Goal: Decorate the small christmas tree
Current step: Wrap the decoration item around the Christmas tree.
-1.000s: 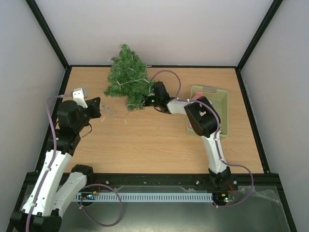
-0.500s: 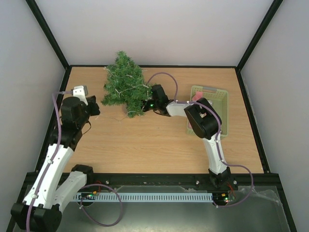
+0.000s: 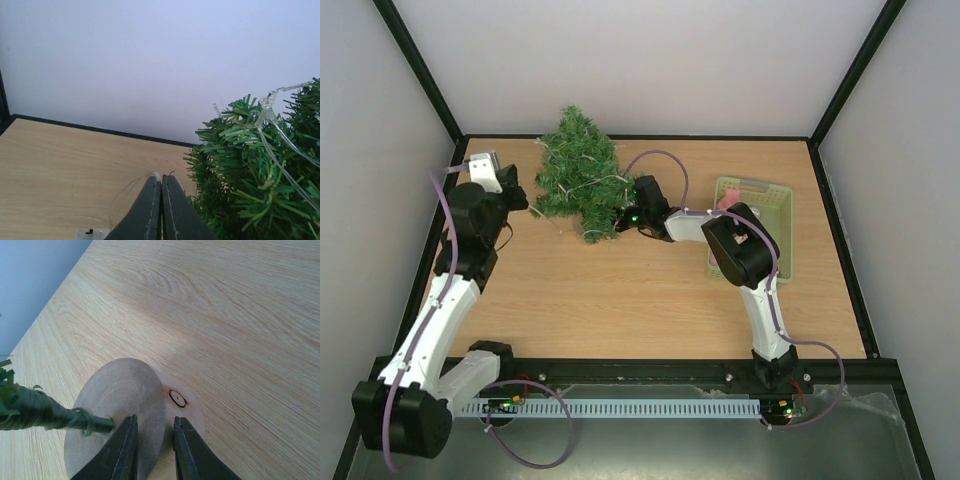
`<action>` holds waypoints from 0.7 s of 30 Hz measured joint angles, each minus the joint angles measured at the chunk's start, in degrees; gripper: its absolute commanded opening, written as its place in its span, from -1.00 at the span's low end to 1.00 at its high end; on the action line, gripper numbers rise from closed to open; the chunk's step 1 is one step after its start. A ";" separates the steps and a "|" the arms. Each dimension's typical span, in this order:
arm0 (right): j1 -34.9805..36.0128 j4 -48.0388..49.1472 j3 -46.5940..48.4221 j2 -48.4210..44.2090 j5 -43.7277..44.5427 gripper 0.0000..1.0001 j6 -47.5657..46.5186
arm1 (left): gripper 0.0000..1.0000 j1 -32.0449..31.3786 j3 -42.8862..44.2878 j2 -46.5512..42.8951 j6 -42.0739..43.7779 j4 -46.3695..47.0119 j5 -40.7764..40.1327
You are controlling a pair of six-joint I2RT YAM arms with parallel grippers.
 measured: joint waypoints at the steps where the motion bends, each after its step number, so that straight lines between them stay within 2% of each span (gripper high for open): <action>1: 0.00 0.00 -0.02 -0.02 0.02 -0.64 -0.07 | -0.95 0.35 -0.17 0.94 0.00 1.53 0.72; 14: 0.11 -0.26 -0.35 -0.48 0.55 -0.64 -1.18 | -0.95 3.43 -4.83 9.62 -3.85 20.48 8.92; 21: 0.11 -0.31 -0.44 -0.59 0.61 -0.64 -1.18 | -0.95 3.96 -5.81 16.37 -6.95 24.17 13.75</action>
